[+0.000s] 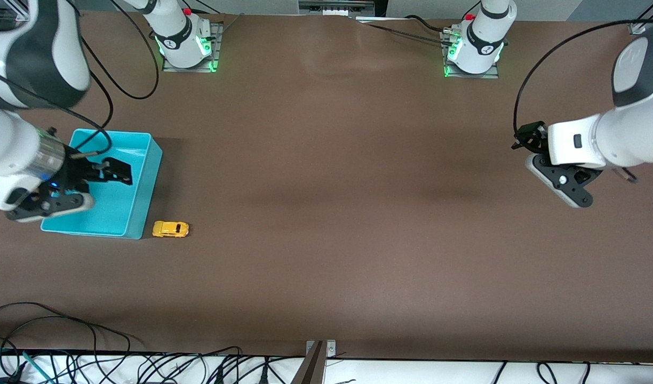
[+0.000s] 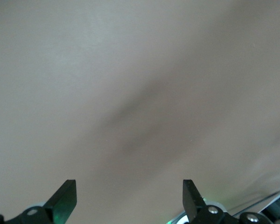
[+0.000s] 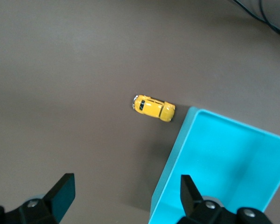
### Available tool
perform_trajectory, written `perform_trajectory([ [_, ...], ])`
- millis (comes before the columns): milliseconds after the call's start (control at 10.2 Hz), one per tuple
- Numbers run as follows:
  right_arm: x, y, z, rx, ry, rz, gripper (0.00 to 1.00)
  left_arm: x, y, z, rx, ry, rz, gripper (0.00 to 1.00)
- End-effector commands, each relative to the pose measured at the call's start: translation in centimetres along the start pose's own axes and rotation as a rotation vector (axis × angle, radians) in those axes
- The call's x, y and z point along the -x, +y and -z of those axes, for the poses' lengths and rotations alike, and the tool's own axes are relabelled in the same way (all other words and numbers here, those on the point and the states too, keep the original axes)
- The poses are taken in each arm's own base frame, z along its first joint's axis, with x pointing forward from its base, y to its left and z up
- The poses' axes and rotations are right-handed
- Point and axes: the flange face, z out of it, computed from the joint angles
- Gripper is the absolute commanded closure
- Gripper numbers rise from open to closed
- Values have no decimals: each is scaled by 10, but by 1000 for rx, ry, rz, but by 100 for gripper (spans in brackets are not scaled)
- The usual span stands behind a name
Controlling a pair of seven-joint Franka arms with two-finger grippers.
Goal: Wind up and store yellow beetle car
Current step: 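Reach the right gripper to the car while the left gripper returns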
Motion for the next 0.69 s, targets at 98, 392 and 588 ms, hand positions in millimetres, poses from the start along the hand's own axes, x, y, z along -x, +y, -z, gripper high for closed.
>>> perform_trajectory([
  [98, -31, 1, -53, 4, 18, 336, 0, 27, 42, 31, -63, 24, 149, 0],
  [392, -36, 34, -103, 23, 29, 606, 0, 39, 77, 18, -85, 59, 167, 0],
  [588, -33, 43, -139, 41, 42, 719, 0, 54, 54, 14, -91, 138, 313, 0],
])
